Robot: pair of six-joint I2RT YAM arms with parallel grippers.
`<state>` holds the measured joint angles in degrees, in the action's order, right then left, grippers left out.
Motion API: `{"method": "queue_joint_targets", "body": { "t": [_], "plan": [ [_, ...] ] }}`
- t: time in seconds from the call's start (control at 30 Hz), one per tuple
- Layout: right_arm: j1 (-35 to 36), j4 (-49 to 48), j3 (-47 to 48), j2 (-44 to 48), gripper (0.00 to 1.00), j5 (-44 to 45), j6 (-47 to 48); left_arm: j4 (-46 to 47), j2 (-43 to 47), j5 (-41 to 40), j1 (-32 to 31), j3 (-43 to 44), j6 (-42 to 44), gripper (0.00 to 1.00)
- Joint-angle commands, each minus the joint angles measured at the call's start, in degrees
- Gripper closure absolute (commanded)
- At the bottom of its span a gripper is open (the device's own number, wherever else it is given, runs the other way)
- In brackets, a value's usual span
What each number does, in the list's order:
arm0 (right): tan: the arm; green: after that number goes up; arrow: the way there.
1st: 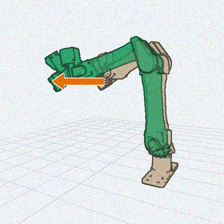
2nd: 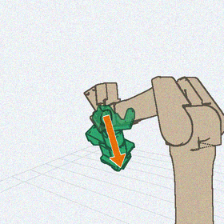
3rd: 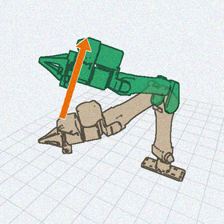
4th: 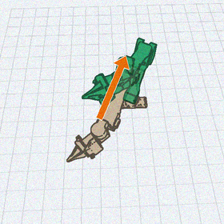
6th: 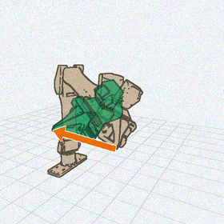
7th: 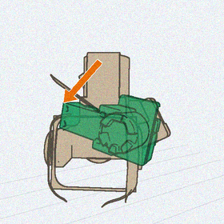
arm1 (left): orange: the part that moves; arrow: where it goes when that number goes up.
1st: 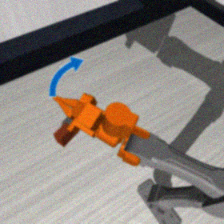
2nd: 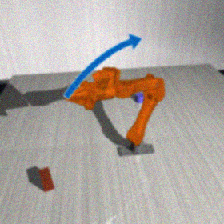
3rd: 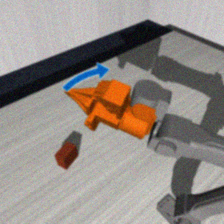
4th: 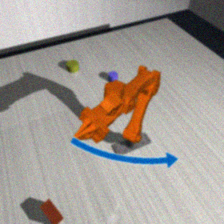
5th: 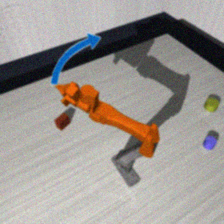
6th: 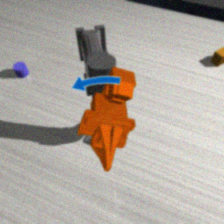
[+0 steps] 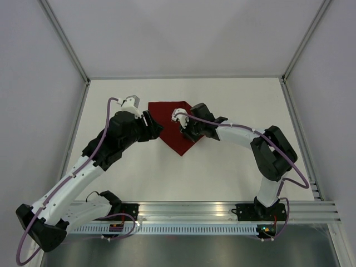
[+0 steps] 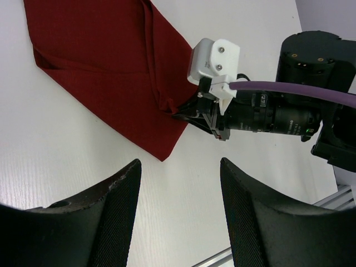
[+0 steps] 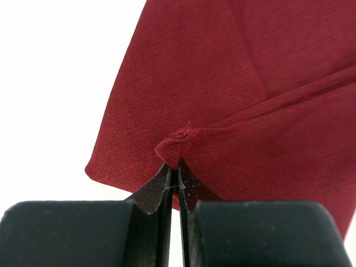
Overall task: Fold the napkin, place the utensils inside, and roll it up
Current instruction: Fold the napkin at the center of the board.
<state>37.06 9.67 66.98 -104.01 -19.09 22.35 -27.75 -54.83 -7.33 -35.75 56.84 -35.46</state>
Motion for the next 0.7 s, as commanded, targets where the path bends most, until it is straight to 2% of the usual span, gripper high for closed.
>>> {"method": "queue_joint_targets", "body": {
  "t": [0.0, 0.23, 0.33, 0.4, 0.67],
  "plan": [
    [0.73, -1.41, -0.45, -1.55, 0.89, -0.59, 1.21, -0.29, 1.13, 0.48, -0.20, 0.29, -2.15, 0.37],
    [0.65, -0.27, -0.10, -2.08, 0.88, -2.53, 1.03, -0.29, 1.04, 0.57, -0.20, -0.76, -2.16, 0.37],
    [0.73, 0.35, 0.17, -2.17, 0.83, -3.40, 1.03, -0.11, 0.78, 0.48, -0.11, -0.94, -2.15, 0.37],
    [0.73, 0.87, 0.43, -2.34, 0.75, -4.02, 0.94, -0.03, 0.43, 0.48, -0.20, -1.29, -2.07, 0.37],
    [0.73, 4.83, 3.32, -2.43, 0.65, -7.89, 0.41, 0.68, -0.01, 0.48, -0.20, -1.82, -1.63, 0.36]
  ]
}}
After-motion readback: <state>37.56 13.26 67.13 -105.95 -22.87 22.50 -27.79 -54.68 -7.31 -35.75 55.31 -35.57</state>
